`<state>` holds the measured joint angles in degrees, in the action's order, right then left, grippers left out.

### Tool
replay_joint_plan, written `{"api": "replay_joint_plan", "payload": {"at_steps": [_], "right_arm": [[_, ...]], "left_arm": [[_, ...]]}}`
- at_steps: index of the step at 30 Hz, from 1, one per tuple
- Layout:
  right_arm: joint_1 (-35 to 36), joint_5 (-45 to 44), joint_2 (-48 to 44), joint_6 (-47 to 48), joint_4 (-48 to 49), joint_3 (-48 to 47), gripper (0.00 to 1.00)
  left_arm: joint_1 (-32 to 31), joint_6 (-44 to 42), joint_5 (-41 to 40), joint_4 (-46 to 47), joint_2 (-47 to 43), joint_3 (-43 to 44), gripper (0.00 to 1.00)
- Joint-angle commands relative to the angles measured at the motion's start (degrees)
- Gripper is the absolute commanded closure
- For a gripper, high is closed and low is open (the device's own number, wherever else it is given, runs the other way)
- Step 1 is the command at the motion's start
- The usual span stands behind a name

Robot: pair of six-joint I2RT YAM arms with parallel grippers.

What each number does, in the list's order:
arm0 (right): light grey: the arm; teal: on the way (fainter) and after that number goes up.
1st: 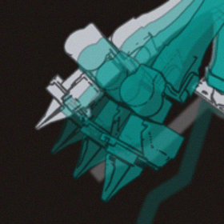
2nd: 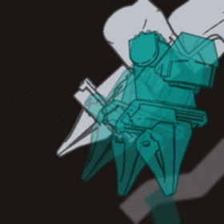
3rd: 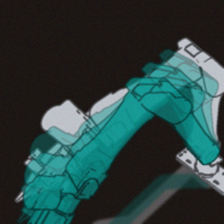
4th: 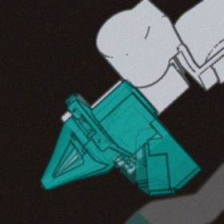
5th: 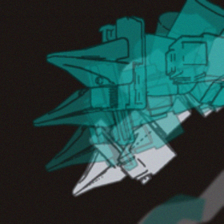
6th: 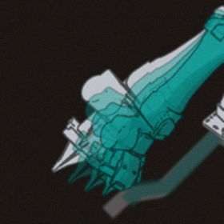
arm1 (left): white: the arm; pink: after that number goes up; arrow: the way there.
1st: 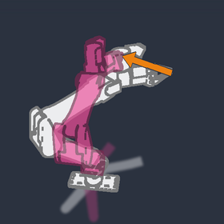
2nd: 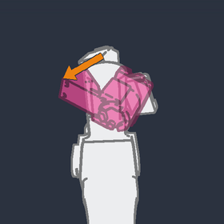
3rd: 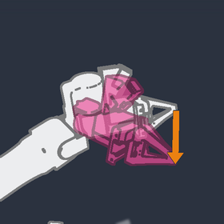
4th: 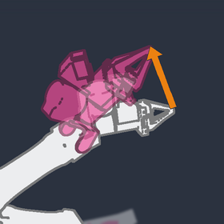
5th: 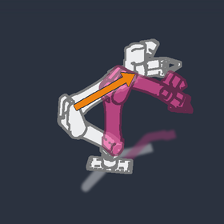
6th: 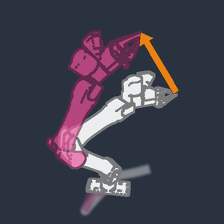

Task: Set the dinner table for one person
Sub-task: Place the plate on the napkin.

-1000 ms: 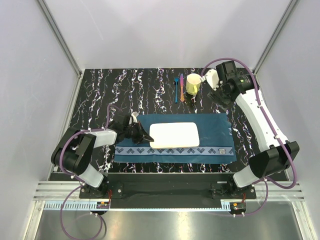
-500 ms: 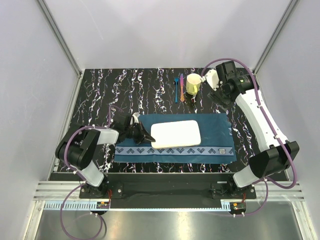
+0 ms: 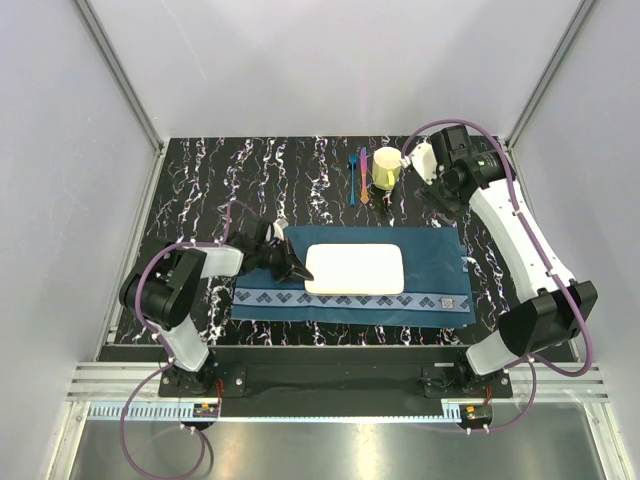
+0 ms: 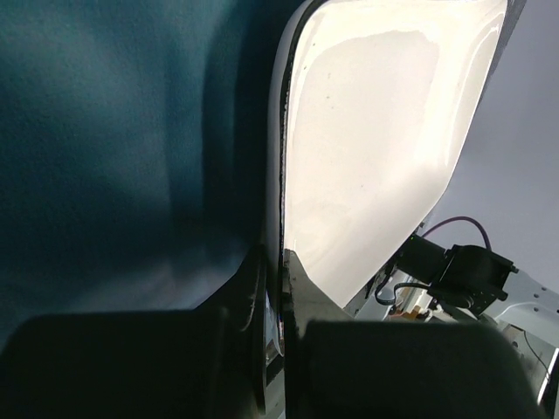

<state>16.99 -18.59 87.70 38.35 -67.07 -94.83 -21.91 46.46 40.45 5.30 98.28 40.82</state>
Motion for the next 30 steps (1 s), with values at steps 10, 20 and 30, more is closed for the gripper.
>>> {"api": "replay_joint_plan", "payload": {"at_steps": [10, 20, 30], "right_arm": [[0.58, -1.1, -1.04, 0.32, 1.5, -1.59, 0.23], [0.5, -1.1, -1.13, 0.24, 1.5, -1.85, 0.23], [0.5, -1.19, -0.69, 0.32, 1.5, -2.38, 0.23]], "left_arm": [[-0.24, -2.42, 3.94, -3.01, -2.04, 1.81, 1.0], [-0.15, -2.34, 3.41, -3.45, -2.48, 1.9, 0.9], [-0.15, -1.81, 3.59, -3.37, -3.01, 1.72, 0.82]]}}
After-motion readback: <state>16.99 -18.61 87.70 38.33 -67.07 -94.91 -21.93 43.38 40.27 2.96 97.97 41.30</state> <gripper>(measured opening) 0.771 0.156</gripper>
